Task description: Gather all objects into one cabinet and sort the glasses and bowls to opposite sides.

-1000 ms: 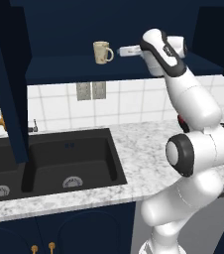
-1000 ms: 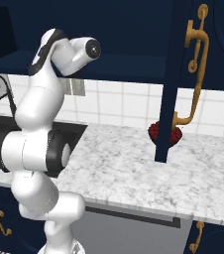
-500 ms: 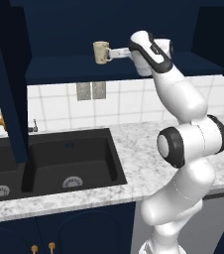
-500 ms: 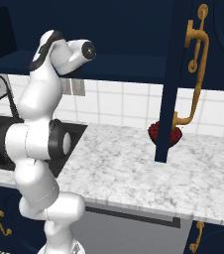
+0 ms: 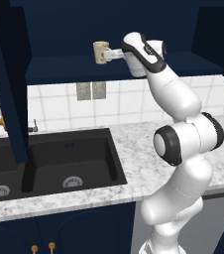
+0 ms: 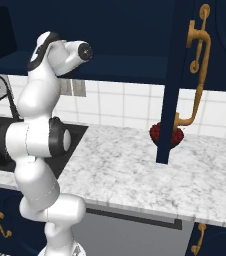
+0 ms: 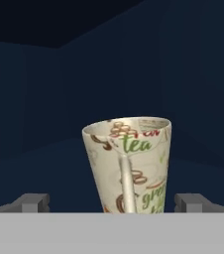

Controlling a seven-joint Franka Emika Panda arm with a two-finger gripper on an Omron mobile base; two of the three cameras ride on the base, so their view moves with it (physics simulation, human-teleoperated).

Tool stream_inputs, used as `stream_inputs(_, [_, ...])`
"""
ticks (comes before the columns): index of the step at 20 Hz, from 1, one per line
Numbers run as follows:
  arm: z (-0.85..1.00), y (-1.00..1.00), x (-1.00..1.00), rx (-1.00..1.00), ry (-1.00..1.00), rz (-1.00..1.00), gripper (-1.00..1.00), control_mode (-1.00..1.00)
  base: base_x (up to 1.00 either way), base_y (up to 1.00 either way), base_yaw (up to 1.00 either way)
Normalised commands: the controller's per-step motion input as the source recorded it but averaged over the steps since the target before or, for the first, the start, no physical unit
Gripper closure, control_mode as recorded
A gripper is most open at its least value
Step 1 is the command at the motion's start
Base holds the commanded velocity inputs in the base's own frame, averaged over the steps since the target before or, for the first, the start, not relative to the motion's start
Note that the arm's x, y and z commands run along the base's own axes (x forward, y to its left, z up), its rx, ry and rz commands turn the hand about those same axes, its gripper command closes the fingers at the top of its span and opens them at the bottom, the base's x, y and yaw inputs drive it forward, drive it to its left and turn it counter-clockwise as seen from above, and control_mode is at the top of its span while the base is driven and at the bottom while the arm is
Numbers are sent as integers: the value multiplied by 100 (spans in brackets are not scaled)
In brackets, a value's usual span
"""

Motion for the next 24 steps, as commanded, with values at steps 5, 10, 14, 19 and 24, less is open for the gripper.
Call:
stream_inputs(5, [0,0,10,0,0,0,-100,-100,0,0,0])
stream_inputs(10, [0,0,0,0,0,1,-100,-100,0,0,0])
stream_inputs(14, [0,0,0,0,0,0,-100,-100,0,0,0])
stream_inputs(19, [0,0,0,0,0,0,100,-100,0,0,0])
stream_inputs(24, [0,0,0,0,0,0,100,-100,0,0,0])
